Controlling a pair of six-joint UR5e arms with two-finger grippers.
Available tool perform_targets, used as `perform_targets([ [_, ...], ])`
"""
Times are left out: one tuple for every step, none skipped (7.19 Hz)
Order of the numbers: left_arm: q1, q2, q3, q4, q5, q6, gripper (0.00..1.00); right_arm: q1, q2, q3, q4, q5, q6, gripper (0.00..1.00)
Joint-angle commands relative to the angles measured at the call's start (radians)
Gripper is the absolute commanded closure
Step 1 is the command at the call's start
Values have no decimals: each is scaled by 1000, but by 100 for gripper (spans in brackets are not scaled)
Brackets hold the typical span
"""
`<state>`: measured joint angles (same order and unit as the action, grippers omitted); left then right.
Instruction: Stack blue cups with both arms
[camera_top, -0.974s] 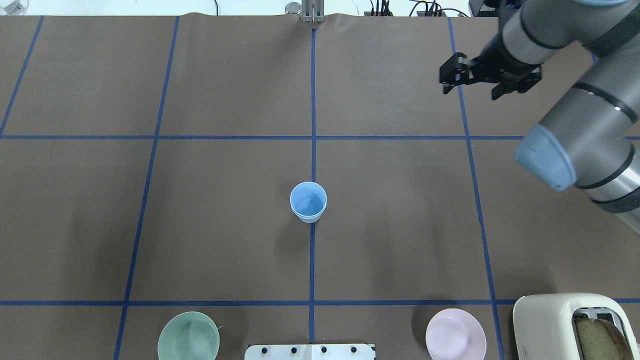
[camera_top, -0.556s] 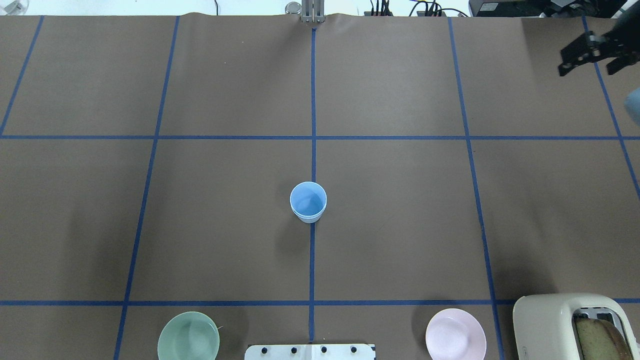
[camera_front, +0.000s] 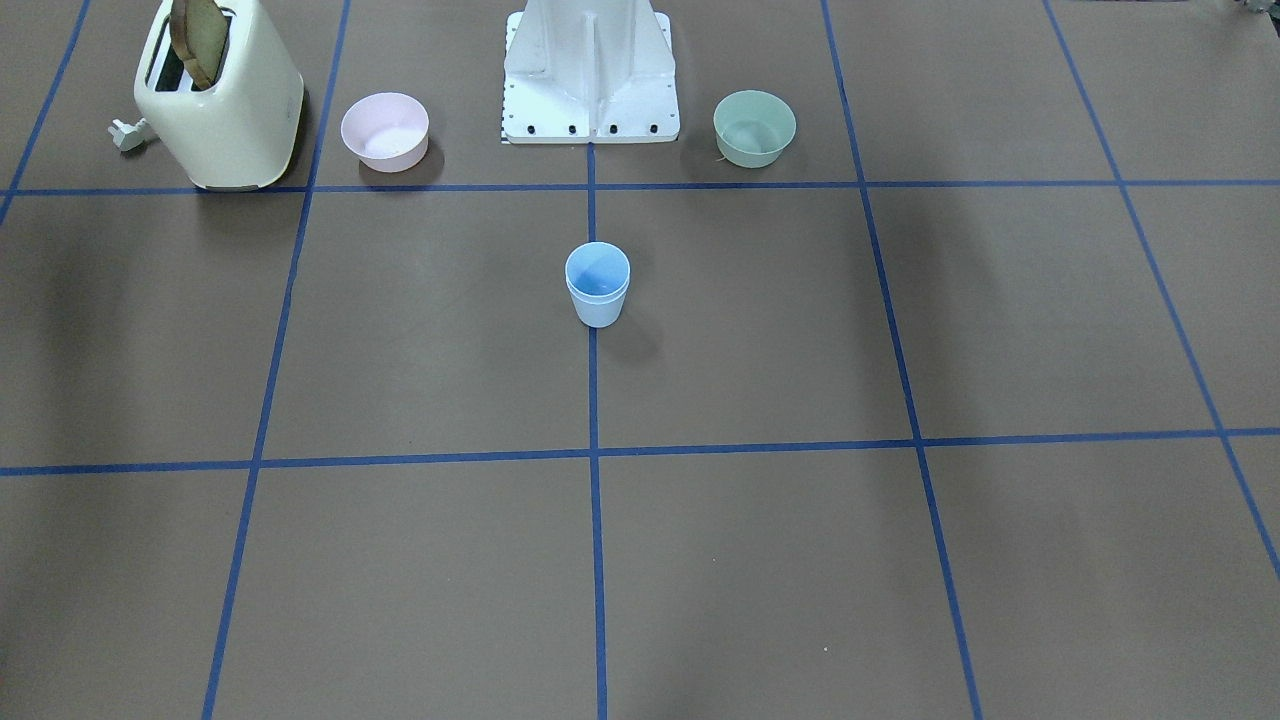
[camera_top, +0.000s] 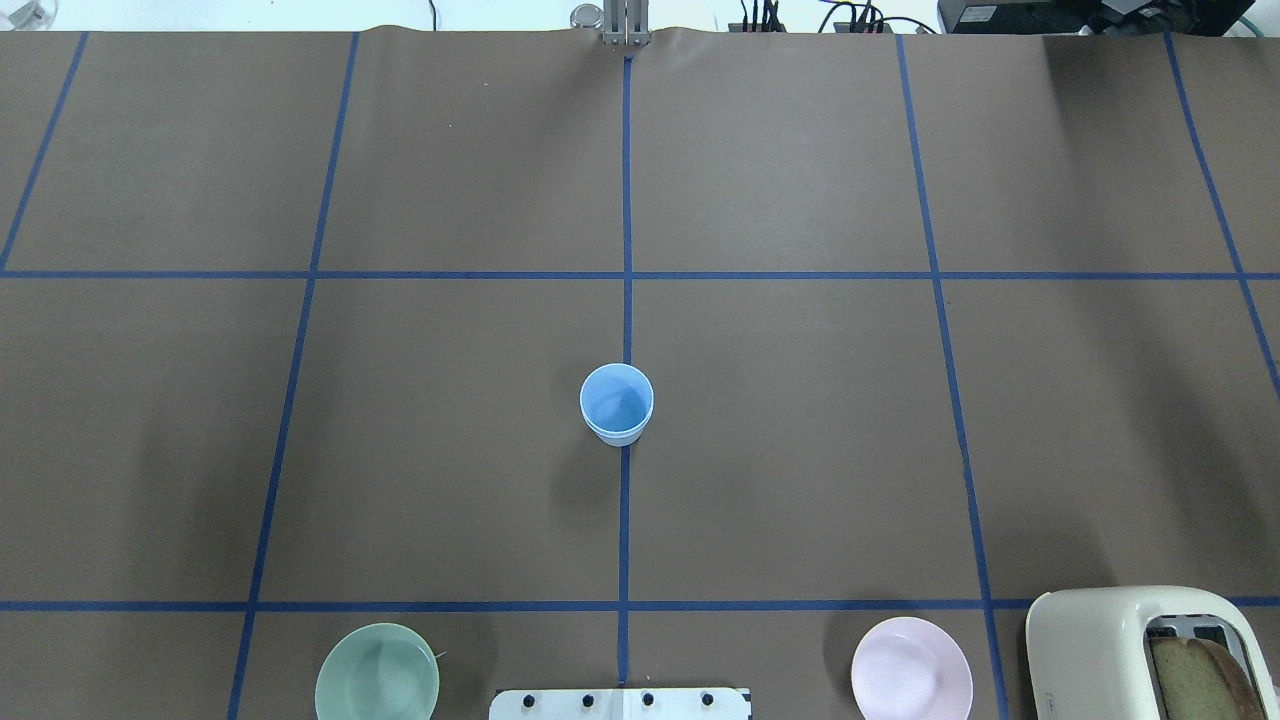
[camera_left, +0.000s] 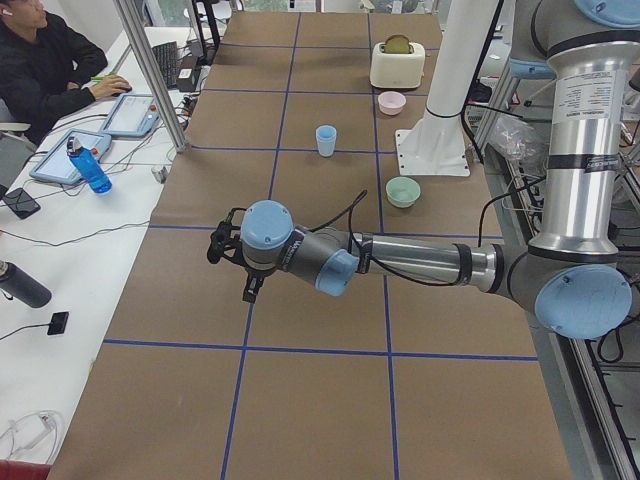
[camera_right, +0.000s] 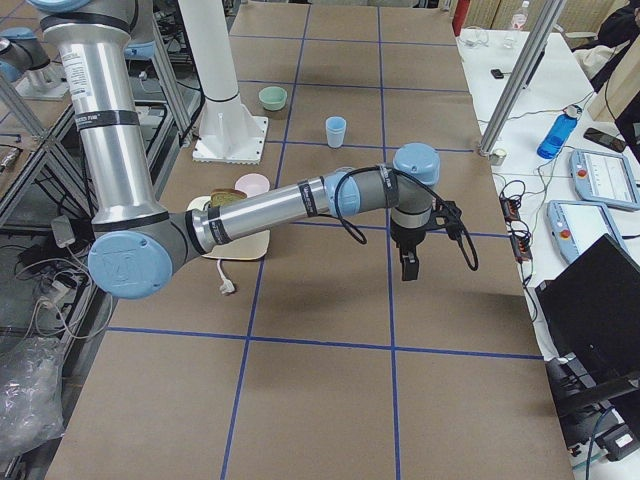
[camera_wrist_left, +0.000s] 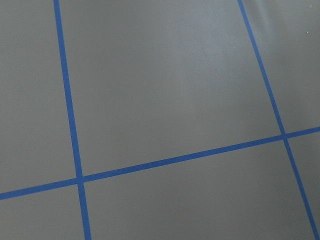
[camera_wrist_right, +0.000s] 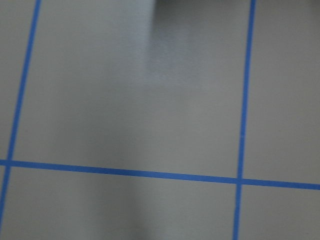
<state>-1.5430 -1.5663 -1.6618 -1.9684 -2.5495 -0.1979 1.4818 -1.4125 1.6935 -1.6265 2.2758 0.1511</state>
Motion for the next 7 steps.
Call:
perform_targets([
  [0,2,-3,-4,0,0,2,11,-9,-20,14,5,-7,0],
  [-5,3,-3,-6,0,0,2,11,-2,-40,16,-2,-10,0],
  [-3,2,-6,-6,0,0,2,11,-3,-54,16,1,-7,0],
  [-5,3,-6,-6,0,0,2,11,-9,-57,14,1,-5,0],
  [-5,2,-15,-1,0,0,2,11,-9,-58,14,2,-5,0],
  [-5,2,-15,-3,0,0,2,9,-8,-67,14,4,-2,0],
  [-5,3,-16,-4,0,0,2,9,-5,-72,14,5,-1,0],
])
